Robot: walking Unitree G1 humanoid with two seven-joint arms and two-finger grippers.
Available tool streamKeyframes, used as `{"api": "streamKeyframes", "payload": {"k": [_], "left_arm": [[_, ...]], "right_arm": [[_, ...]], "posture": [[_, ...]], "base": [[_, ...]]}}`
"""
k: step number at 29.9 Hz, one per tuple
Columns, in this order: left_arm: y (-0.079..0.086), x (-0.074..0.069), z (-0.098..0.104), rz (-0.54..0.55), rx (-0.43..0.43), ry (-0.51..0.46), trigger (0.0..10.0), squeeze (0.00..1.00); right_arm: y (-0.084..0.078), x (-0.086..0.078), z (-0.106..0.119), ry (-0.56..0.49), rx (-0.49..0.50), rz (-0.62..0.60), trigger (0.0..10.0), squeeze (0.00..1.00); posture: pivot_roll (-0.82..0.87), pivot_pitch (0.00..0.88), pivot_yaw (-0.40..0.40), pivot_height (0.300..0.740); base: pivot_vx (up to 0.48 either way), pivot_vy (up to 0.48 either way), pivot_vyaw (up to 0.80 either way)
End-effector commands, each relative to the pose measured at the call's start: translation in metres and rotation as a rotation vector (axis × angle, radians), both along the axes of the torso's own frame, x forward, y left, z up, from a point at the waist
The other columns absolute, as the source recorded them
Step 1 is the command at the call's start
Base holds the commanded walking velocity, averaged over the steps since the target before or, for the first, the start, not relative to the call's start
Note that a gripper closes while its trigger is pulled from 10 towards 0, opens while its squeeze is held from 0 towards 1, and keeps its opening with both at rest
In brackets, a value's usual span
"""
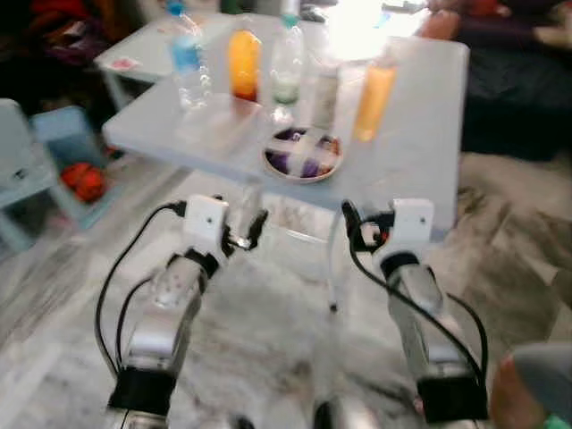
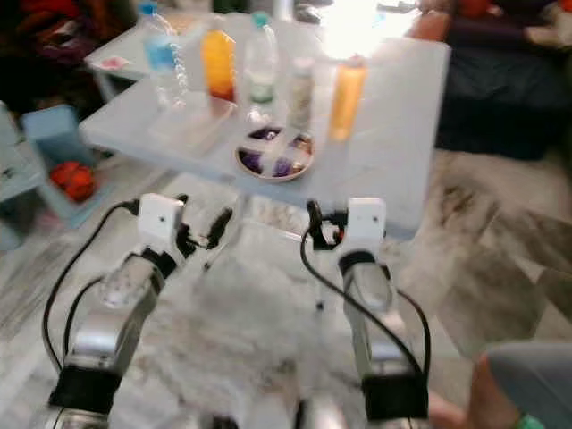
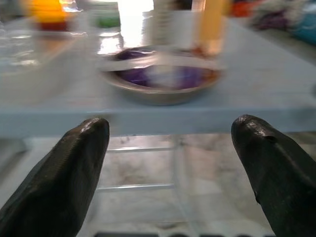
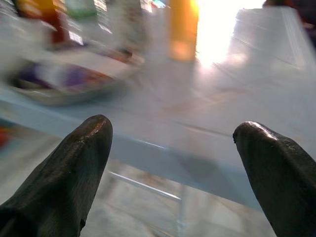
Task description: Restocking fridge
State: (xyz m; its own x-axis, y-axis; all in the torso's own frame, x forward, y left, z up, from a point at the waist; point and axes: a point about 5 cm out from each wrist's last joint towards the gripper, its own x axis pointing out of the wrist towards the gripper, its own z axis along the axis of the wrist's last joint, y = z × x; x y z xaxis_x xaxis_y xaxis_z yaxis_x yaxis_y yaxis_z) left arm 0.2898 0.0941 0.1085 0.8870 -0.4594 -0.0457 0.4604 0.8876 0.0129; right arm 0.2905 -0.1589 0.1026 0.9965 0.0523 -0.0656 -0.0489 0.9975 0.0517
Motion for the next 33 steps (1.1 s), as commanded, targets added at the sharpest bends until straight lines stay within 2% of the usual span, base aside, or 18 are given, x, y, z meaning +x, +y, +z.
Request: {"api": "streamKeyframes", "payload": {"k": [1,10,16,19,22,23,25,27,28,29,33], "left_arm": [[0.013,0.001,0.001,0.029,0.055,-0.025,10.0,0.0],[0.015,0.0,0.001,0.043,0.045,-0.022,10.0,0.0],[0.015,-0.004,0.004,0.044,0.174,-0.13,10.0,0.0],[0.021,-0.009,0.009,0.083,0.175,-0.188,10.0,0.0],[0.028,-0.011,0.009,0.134,0.167,-0.218,10.0,0.0],[0.041,-0.014,0.008,0.182,0.149,-0.213,10.0,0.0],[0.048,-0.015,0.007,0.213,0.139,-0.195,10.0,0.0],[0.064,-0.009,0.006,0.296,0.055,-0.131,10.0,0.0],[0.064,-0.009,0.006,0.296,0.055,-0.131,10.0,0.0],[0.065,-0.005,0.004,0.304,0.044,-0.115,10.0,0.0],[0.056,0.004,0.004,0.297,0.056,-0.101,10.0,0.0]], "right_arm": [[0.012,0.0,0.0,0.001,0.03,0.038,10.0,0.0],[0.015,0.0,-0.002,0.01,0.049,0.033,10.0,0.0],[0.006,-0.004,-0.002,0.017,0.073,-0.045,10.0,0.0],[-0.004,-0.013,-0.004,0.02,0.145,-0.134,10.0,0.0],[-0.008,-0.018,-0.006,0.019,0.127,-0.155,10.0,0.0],[-0.016,-0.027,-0.007,0.013,0.077,-0.197,10.0,0.0],[-0.021,-0.031,-0.008,0.009,0.033,-0.222,10.0,0.0],[-0.021,-0.026,0.005,-0.049,-0.015,-0.214,10.0,0.0],[-0.021,-0.026,0.005,-0.049,-0.015,-0.214,10.0,0.0],[-0.021,-0.024,0.011,-0.079,-0.069,-0.21,10.0,0.0],[-0.027,-0.021,0.015,-0.086,-0.099,-0.223,10.0,0.0]], "posture": [[-0.01,0.065,0.029,0.74],[0.0,0.066,0.033,0.74],[0.0,0.058,0.043,0.74],[0.01,0.046,0.046,0.74],[0.01,0.033,0.047,0.74],[0.0,0.013,0.036,0.74],[0.0,0.013,0.034,0.74],[-0.03,0.013,0.032,0.74],[-0.03,0.013,0.032,0.74],[-0.04,0.005,0.034,0.74],[-0.03,0.01,0.033,0.74]], "base": [[0.0,0.439,0.0],[0.0,0.461,-0.21],[0.0,0.462,0.0],[0.0,0.117,0.0],[0.0,0.0,0.0],[0.0,0.0,0.0],[0.0,0.0,0.0],[0.0,0.0,0.0],[0.0,0.0,0.0],[0.0,0.0,0.0],[0.0,0.0,0.0]]}}
